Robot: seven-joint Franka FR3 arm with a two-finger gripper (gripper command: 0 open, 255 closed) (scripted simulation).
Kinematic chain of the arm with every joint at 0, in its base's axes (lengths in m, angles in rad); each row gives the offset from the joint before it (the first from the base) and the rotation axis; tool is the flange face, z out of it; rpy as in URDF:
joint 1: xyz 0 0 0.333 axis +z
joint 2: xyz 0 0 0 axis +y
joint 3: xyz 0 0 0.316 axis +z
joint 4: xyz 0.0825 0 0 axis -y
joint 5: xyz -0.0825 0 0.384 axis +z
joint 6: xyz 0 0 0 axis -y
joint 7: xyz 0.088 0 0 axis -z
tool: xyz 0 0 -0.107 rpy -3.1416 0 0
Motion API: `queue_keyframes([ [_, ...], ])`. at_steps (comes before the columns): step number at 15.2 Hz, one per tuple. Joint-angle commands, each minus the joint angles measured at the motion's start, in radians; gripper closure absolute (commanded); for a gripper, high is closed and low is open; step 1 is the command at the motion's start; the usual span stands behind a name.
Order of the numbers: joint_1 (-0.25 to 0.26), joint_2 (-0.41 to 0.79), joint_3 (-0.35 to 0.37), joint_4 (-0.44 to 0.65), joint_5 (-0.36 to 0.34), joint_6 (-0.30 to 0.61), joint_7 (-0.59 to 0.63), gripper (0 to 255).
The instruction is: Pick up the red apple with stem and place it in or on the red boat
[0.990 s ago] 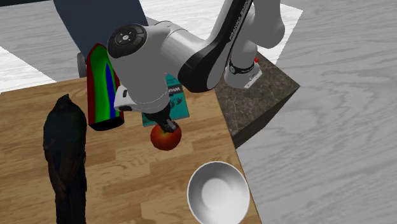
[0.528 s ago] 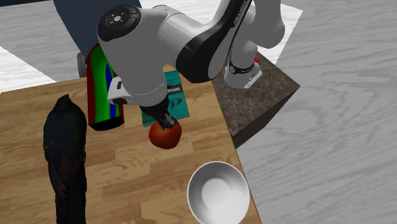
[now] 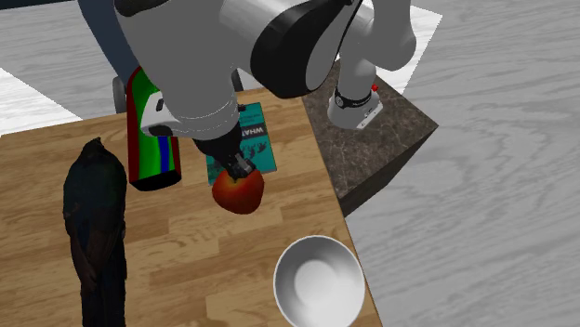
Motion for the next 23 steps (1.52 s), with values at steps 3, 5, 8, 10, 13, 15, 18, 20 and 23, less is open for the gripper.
queue_keyframes([
  [3, -0.001, -0.014, -0.001, 0.038, 0.0, -0.052, 0.001, 255],
  [5, -0.001, -0.018, -0.002, 0.061, 0.0, -0.079, 0.002, 255],
  [8, -0.001, -0.022, -0.002, 0.096, -0.001, -0.119, 0.003, 255],
  [10, -0.002, -0.024, -0.003, 0.121, -0.001, -0.146, 0.004, 255],
  [13, -0.002, -0.025, -0.003, 0.16, -0.002, -0.186, 0.006, 255],
  [15, -0.002, -0.025, -0.004, 0.188, -0.002, -0.213, 0.007, 255],
  [18, -0.013, -0.023, -0.018, 0.216, -0.004, -0.241, -0.016, 255],
  [20, -0.033, -0.018, -0.045, 0.234, -0.008, -0.256, -0.062, 255],
  [23, -0.064, -0.002, -0.086, 0.27, -0.013, -0.28, -0.131, 255],
])
